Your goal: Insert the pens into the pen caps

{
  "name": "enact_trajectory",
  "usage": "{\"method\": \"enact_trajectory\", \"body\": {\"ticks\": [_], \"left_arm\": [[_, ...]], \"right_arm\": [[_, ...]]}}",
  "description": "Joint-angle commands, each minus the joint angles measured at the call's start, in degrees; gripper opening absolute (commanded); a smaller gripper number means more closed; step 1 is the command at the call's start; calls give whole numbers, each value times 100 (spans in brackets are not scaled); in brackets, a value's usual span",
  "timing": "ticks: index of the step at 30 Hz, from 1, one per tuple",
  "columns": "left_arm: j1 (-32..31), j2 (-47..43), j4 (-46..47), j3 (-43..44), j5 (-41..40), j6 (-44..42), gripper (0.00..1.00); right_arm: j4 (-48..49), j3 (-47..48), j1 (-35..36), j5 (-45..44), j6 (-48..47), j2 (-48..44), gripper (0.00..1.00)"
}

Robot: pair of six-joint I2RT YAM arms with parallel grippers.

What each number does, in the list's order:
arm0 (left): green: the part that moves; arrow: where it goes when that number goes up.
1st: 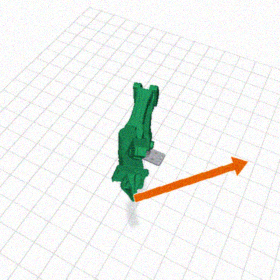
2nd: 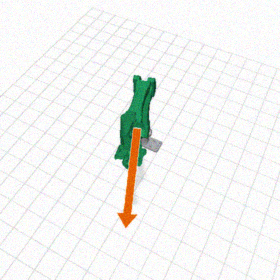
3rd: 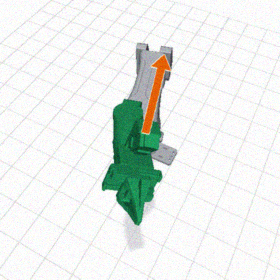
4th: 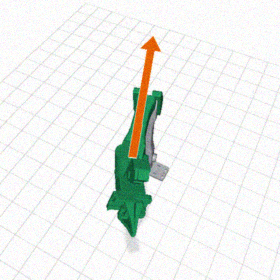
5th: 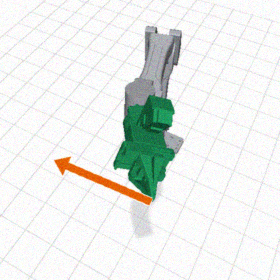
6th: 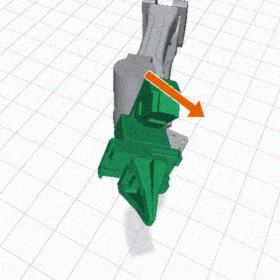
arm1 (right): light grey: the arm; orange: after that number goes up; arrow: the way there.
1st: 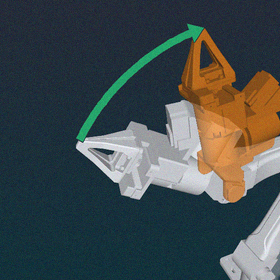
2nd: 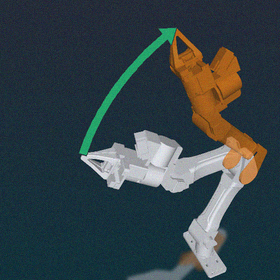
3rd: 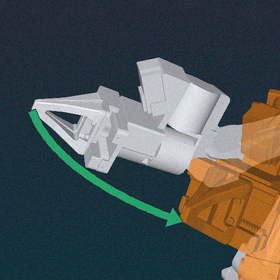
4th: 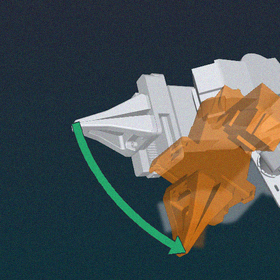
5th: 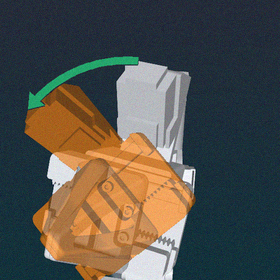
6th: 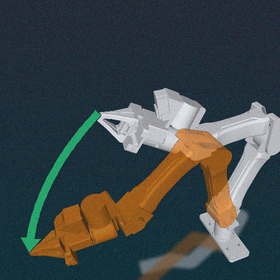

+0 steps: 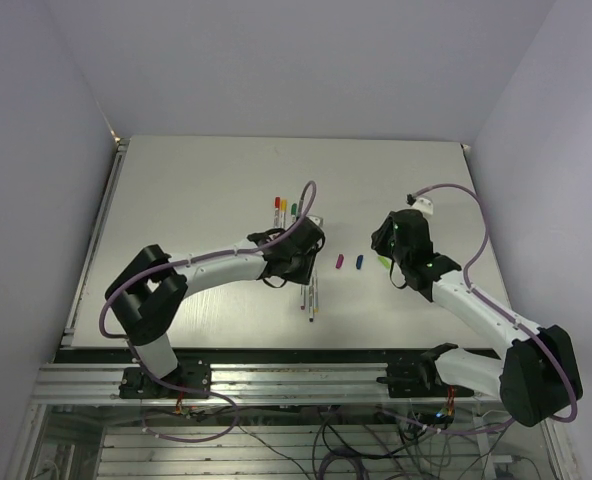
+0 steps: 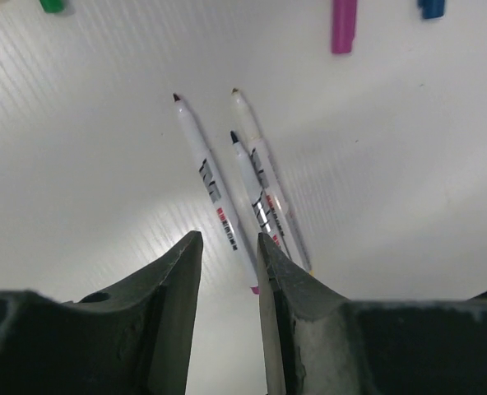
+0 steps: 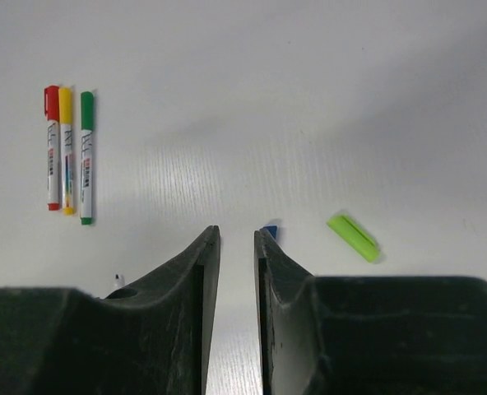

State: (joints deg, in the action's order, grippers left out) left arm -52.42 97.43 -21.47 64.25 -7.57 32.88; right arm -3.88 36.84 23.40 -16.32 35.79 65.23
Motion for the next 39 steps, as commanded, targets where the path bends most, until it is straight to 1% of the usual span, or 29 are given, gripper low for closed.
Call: {"method": "enact_trajectory", "body": {"ticks": [1,4,10,27,34,39], "left_arm": [[-207,148,-620,321,-479,33,43],[-271,232,-736,375,-521,76,43],[-379,436,-678,393,-392,41,44],[-388,796,-589,438,-373,-28,43],[-383,877,-738,431,-492,5,43],[-379,1043,-1090,481,-753,68,42]], "right_arm": [[48,-89,-19,-66,73,-173,23],[78,-122,-19,-32,94,-195,23],[89,-125,-19,23,96,-195,23],[155,-151,-19,100,134,-173,22],[183,-185,-19,124,161,-181,22],[208,-204,-14,166,174,-195,22]]}}
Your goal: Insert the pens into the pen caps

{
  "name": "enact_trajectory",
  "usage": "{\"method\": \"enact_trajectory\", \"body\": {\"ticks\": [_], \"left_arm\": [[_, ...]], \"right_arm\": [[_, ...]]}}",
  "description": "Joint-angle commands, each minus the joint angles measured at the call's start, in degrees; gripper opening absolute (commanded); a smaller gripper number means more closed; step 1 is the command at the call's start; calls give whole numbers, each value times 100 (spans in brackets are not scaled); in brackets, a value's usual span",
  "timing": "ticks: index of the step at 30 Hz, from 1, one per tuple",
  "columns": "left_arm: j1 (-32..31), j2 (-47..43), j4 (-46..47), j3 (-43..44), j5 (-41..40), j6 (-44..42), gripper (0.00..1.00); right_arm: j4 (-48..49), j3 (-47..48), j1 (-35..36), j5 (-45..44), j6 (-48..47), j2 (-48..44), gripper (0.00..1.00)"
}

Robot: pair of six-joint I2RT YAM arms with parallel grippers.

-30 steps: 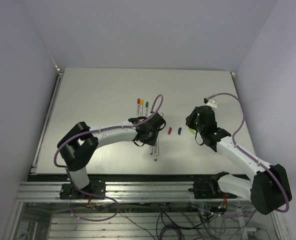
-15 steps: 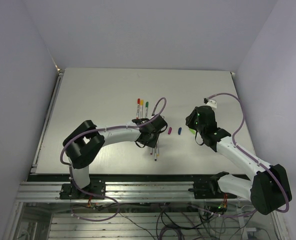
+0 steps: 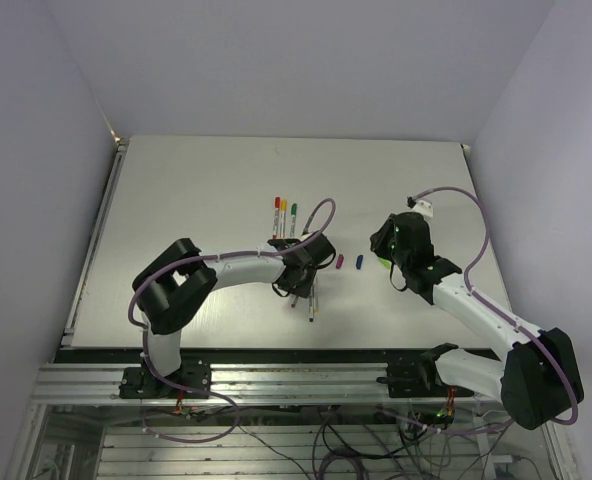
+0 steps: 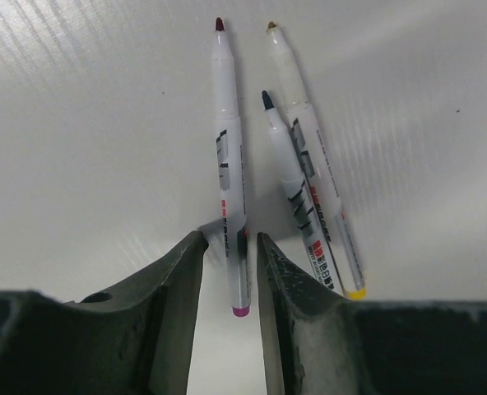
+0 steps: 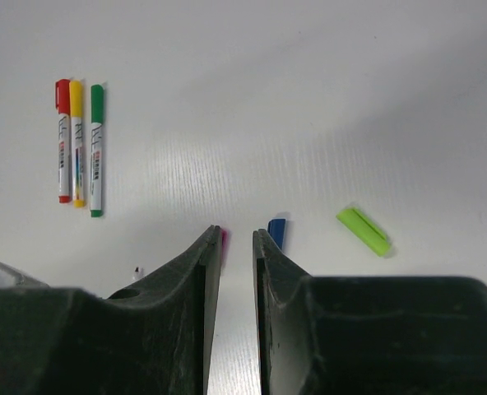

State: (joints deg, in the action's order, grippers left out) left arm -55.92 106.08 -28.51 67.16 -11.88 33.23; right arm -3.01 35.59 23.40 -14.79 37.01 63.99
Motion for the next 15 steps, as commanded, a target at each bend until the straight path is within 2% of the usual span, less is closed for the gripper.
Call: {"method": "enact_trajectory", "body": {"ticks": [1,8,15], "left_arm": [[-25,205,-452,192,-372,42,42],[32,221,-537,-106,-421,17,41],[216,410,-141,-474,-145,84,30]], "right_arm": [[124,-87,-19,23,51,-70,22],[142,-120,-20,72,86,-104,22],[130,-135,-17,195,104,-121,21]]}}
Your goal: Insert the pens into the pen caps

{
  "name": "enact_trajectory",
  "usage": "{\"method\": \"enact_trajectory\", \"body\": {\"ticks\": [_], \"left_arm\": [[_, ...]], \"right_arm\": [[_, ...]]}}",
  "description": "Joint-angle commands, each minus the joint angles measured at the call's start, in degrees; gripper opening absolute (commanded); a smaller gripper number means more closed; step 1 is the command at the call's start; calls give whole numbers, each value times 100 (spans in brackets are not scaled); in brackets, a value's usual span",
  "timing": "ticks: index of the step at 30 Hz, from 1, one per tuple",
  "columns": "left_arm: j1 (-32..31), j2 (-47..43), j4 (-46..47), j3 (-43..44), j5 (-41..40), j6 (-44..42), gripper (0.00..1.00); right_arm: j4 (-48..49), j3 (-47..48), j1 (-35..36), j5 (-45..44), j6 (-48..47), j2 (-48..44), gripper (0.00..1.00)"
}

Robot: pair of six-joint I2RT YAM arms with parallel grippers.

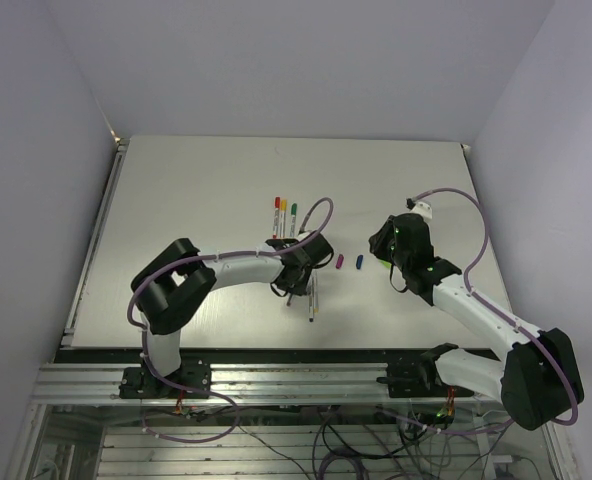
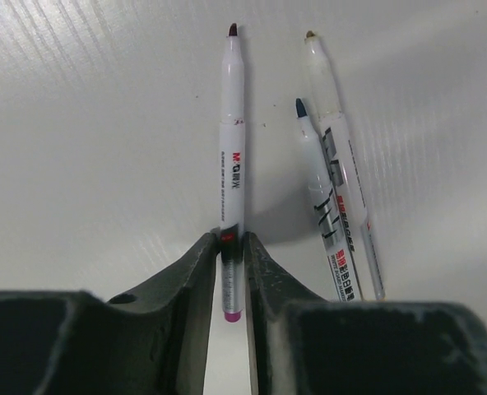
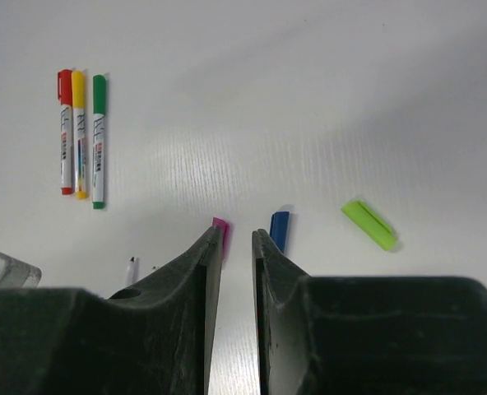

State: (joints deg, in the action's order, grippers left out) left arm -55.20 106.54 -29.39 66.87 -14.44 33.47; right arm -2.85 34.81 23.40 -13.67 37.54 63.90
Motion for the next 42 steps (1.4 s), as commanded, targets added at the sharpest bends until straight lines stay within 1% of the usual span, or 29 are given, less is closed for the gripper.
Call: {"method": "enact_trajectory", "body": {"ticks": [1,3,4,5,6,10,14,21,28,32,38,42], "left_arm": [[186,408,21,-507,178,74,28],[251,484,135,-624,250,112,22],[275,515,159,-658,256,115,17],[286,524,174,-700,243,109,10],[289,534,174,-728,212,103,7],[313,385,244,-842,175,14,7],[345,50,229,-833,49,-88,7],[378,-691,-300,-280,-257,-478,7],[439,-1261,-283,-152,-339,-378,7],[447,-1573,-168,-208,-409,-290,7],[473,-2009,-18,-359,-720,-221,7],[576,-2128,95,-479,-624,-156,7]], "right_arm": [[91,-49,-19,98,47,-113,21],[67,-45,-20,118,16,-121,21],[47,-38,-15,130,-10,-121,21],[27,-29,-19,155,-38,-121,21],[16,-21,-18,193,-69,-110,21],[-58,81,-15,407,-255,59,22],[-212,341,8,627,-491,441,26],[-268,629,98,906,-687,1069,27],[-405,1032,260,1084,-812,1620,29],[-511,1175,341,1146,-824,1895,30],[-806,1415,455,1124,-795,2313,31],[-966,1511,635,1000,-701,2530,33]]}}
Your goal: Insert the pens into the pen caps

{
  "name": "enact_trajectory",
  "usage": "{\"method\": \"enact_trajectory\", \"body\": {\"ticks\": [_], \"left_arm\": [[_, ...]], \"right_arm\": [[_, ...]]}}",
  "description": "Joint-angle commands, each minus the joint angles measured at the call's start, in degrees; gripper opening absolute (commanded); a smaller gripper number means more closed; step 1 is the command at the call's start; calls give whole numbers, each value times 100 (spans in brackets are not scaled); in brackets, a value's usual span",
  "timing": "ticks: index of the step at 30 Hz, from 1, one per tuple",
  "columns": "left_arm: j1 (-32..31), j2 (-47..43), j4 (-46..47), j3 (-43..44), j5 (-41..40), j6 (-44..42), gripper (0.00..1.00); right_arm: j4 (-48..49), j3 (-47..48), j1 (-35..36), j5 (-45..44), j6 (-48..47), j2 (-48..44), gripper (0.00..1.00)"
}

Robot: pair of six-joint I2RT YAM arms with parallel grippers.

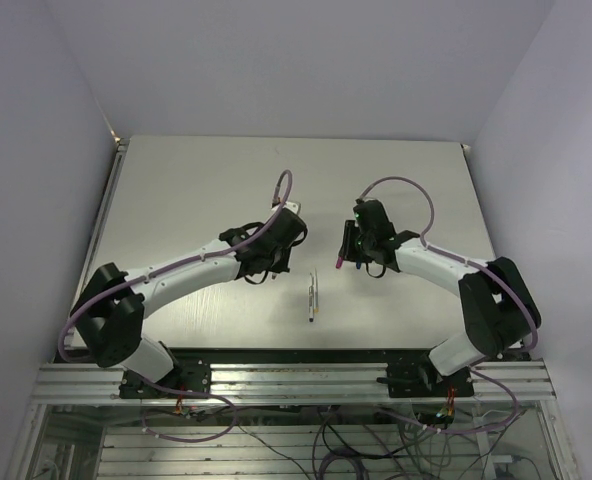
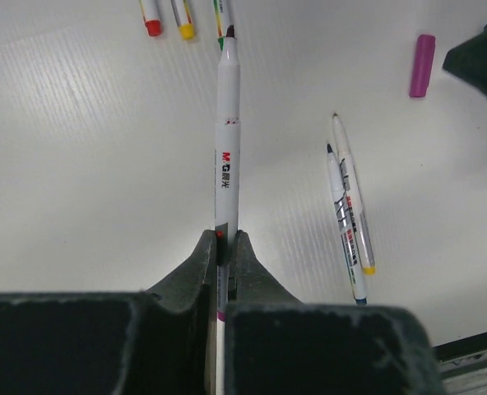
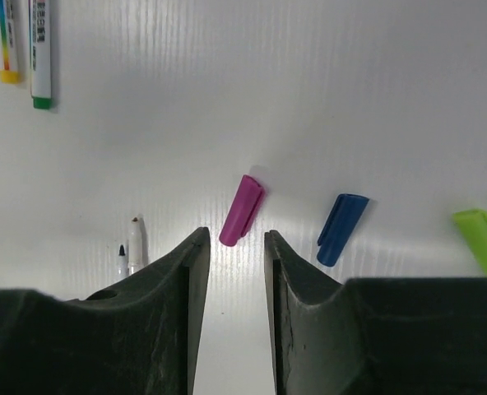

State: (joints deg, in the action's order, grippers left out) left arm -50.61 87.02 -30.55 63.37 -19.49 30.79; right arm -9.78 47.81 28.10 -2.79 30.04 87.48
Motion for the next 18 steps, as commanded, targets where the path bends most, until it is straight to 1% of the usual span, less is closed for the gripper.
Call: {"method": "enact_trajectory", "body": {"ticks": [1,7,13,18], "left_arm": [[145,-190,250,-178,-53,146,7],[263,-262,467,-399,300,305,7],[304,-230,401,-370,297,287,7],[341,-167,460,-396,362,281,7]], "right_arm": [[-311,230,186,-117,69,213,34],[-339,299,240,-142,99,485,39],[-399,498,281,-182,84,761,39],[-487,651,306,-260,72,965,38]]}}
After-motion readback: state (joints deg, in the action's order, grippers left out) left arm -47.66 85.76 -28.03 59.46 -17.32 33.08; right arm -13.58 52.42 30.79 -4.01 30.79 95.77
